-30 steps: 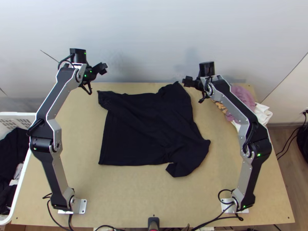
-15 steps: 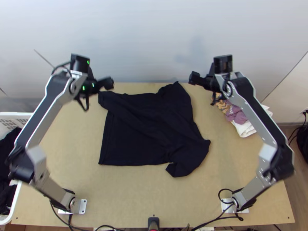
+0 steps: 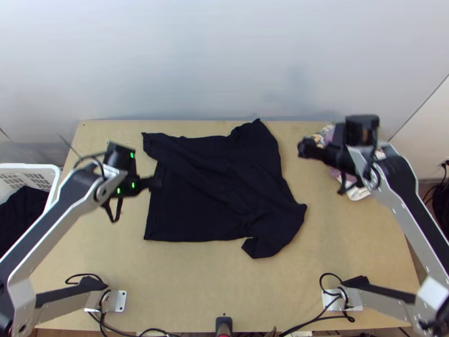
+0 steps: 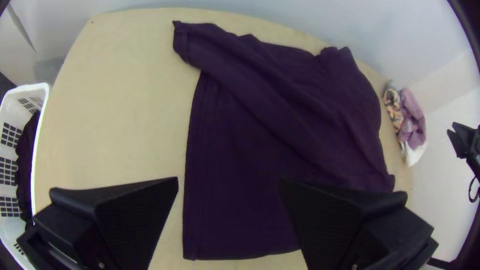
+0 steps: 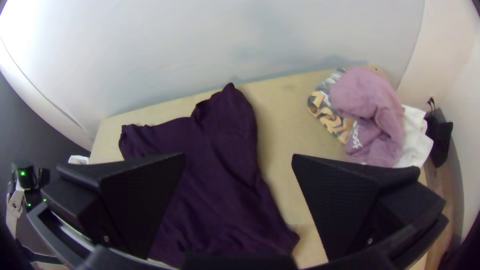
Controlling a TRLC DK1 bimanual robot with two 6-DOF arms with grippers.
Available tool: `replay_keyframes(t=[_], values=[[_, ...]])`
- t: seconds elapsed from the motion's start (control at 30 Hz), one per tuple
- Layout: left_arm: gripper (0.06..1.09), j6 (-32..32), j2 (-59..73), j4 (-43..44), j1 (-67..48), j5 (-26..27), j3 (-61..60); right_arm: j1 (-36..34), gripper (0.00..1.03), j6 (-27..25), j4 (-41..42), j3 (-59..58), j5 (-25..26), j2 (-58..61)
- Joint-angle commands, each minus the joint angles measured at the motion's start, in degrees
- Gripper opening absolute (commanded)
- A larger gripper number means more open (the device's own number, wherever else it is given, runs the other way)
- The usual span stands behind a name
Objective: Fold the t-shirt
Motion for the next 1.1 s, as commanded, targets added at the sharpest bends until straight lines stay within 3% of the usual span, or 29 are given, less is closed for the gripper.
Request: replay_keyframes(t=[0.0, 0.43, 0.6, 0.7, 0.8, 1.07], values=[[1.04, 0.6, -6.4, 1.9, -2.1, -1.0, -14.6, -1.8, 0.98, -2.0, -2.3, -10.6, 0.0, -10.8], [1.03, -0.2, -2.9, 9.4, -7.5, -2.9, -27.3, -2.8, 0.98, -2.9, -7.4, -17.4, 0.6, -19.4], [0.96, -0.5, -2.5, 10.0, -7.8, -3.1, -28.7, -2.3, 0.98, -2.9, -8.4, -18.8, 0.6, -20.9], [0.84, -1.1, -2.3, 11.5, -8.4, -3.0, -29.0, -2.2, 0.98, -2.6, -8.7, -18.8, 0.6, -21.0], [0.82, -2.6, -1.7, 12.2, -9.8, -3.0, -29.4, -2.2, 0.98, -2.8, -9.3, -18.6, 0.7, -21.0], [0.32, -4.2, -4.2, 15.6, -10.7, -3.4, -31.6, 4.0, 0.98, -2.6, -12.9, -20.2, -0.3, -21.4]])
